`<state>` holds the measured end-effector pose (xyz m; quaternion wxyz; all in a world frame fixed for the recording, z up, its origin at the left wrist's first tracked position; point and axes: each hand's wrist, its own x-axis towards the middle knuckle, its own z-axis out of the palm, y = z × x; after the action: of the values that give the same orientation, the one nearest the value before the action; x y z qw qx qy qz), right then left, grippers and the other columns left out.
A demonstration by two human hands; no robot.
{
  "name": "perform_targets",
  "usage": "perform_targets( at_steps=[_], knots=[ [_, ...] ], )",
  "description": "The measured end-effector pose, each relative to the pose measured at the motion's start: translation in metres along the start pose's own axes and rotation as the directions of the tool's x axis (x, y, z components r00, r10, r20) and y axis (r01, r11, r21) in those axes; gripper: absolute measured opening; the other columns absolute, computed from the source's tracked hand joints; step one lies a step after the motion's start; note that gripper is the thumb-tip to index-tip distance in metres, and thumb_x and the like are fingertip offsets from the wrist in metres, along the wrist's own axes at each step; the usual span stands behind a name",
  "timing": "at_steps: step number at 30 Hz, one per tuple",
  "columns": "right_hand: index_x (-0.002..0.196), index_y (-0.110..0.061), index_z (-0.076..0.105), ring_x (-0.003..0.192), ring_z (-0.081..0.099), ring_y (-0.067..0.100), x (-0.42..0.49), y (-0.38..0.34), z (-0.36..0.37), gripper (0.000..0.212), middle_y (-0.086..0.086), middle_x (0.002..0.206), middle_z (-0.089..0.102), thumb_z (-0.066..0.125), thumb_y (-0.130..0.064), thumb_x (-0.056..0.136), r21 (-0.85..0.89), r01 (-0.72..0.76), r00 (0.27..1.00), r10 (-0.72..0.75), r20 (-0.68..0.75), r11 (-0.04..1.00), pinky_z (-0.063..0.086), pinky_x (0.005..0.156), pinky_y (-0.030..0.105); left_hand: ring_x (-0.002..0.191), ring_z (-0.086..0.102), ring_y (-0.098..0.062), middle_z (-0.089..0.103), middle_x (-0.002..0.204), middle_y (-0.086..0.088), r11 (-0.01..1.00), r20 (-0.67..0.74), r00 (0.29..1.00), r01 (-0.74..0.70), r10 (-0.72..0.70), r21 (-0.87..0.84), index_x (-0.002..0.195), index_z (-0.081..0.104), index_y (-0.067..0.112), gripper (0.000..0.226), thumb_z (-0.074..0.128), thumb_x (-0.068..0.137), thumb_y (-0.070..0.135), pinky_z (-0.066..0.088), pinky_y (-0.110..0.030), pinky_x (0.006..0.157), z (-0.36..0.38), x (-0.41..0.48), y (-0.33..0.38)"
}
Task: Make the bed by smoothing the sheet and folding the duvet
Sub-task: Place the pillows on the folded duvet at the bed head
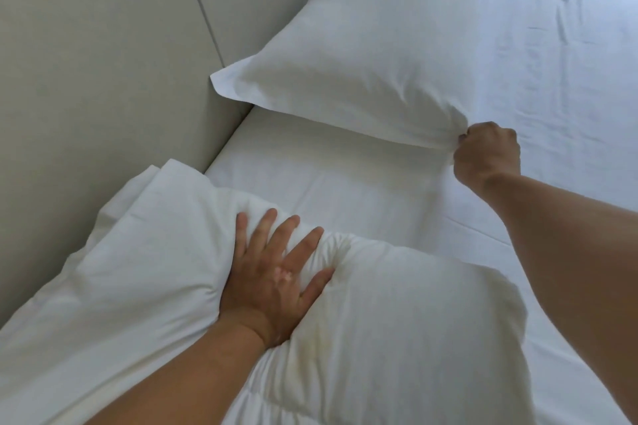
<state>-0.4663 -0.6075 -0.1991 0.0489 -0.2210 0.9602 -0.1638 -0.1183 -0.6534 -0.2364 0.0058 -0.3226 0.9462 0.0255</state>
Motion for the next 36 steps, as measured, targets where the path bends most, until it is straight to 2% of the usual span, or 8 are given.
perform_targets(
  at_steps=[6,10,14,17,20,22,28,36],
  knots=[
    [0.061,-0.01,0.053,0.069,0.05,0.031,-0.038,-0.02,-0.065,0.03,0.007,0.066,0.052,0.052,-0.012,0.09,0.061,0.213,0.977,-0.212,-0.021,0.975,0.033,0.066,0.03,0.138,0.044,-0.031,0.058,0.139,0.002,0.998,0.044,0.998,0.051,-0.05,-0.03,0.134,0.058,0.041,0.076,0.004,0.092,0.075,0.011,-0.06,0.119,-0.009,0.009,0.0],
    [0.064,-0.002,0.054,0.072,0.048,0.034,-0.083,-0.031,-0.115,0.031,0.007,0.064,0.051,0.046,-0.009,0.092,0.053,0.379,0.924,-0.375,-0.071,0.924,0.034,0.069,0.037,0.15,0.018,-0.018,0.036,0.154,0.015,0.99,0.146,0.984,0.118,-0.107,-0.07,0.145,0.033,0.05,0.099,-0.02,0.07,0.087,-0.009,-0.051,0.121,-0.032,0.011,-0.001],
    [0.069,0.003,0.064,0.072,0.053,0.031,-0.136,-0.028,-0.172,0.035,0.013,0.066,0.063,0.046,-0.015,0.093,0.209,0.344,0.939,-0.332,-0.092,0.915,0.04,0.07,0.038,0.149,0.021,-0.012,0.038,0.154,0.013,0.882,0.175,0.963,0.259,-0.205,-0.393,0.148,0.033,0.04,0.109,0.0,0.061,0.098,-0.005,-0.042,0.123,-0.079,0.0,0.008],
    [0.062,-0.004,0.061,0.068,0.056,0.028,-0.184,-0.021,-0.207,0.035,0.007,0.058,0.062,0.052,-0.021,0.092,0.352,0.245,0.969,-0.237,-0.065,0.903,0.044,0.066,0.039,0.131,0.049,-0.02,0.058,0.137,0.003,0.34,0.254,0.84,0.445,-0.479,-0.829,0.147,0.041,0.024,0.099,0.04,0.069,0.086,0.031,-0.036,0.113,-0.123,0.001,0.025],
    [0.062,-0.01,0.062,0.065,0.056,0.026,-0.235,-0.002,-0.222,0.034,0.004,0.056,0.06,0.059,-0.026,0.093,0.359,0.204,0.979,-0.19,-0.073,0.911,0.044,0.067,0.04,0.108,0.067,-0.027,0.068,0.121,-0.003,-0.267,0.502,0.711,0.425,-0.493,-0.865,0.13,0.056,0.017,0.093,0.076,0.06,0.075,0.055,-0.046,0.094,-0.158,0.008,0.039],
    [0.065,-0.012,0.064,0.066,0.061,0.026,-0.267,0.013,-0.215,0.033,0.003,0.057,0.063,0.061,-0.028,0.094,0.373,0.16,0.987,-0.142,-0.077,0.914,0.047,0.069,0.041,0.098,0.069,-0.029,0.068,0.112,-0.007,-0.514,0.59,0.699,0.359,-0.406,-0.779,0.12,0.056,0.014,0.072,0.087,0.066,0.05,0.06,-0.055,0.078,-0.174,0.003,0.055],
    [0.076,-0.019,0.068,0.067,0.065,0.021,-0.309,0.035,-0.193,0.024,-0.001,0.059,0.063,0.062,-0.032,0.095,0.504,0.025,0.999,-0.043,0.024,0.863,0.055,0.071,0.046,0.089,0.07,-0.033,0.068,0.108,-0.016,-0.441,0.522,0.716,0.325,-0.464,-0.837,0.117,0.051,0.009,0.083,0.082,0.042,0.025,0.062,-0.054,0.074,-0.163,0.003,0.067],
    [0.072,-0.009,0.064,0.059,0.049,0.022,-0.334,-0.004,-0.303,0.033,0.013,0.061,0.053,0.061,-0.032,0.095,0.606,0.103,0.992,-0.035,-0.123,0.789,0.042,0.06,0.038,0.093,0.07,-0.03,0.07,0.1,-0.006,-0.104,0.049,0.871,-0.002,-0.488,-0.995,0.098,0.051,0.036,0.042,0.075,0.063,0.032,0.056,-0.058,0.086,-0.33,-0.038,0.068]
  ],
)
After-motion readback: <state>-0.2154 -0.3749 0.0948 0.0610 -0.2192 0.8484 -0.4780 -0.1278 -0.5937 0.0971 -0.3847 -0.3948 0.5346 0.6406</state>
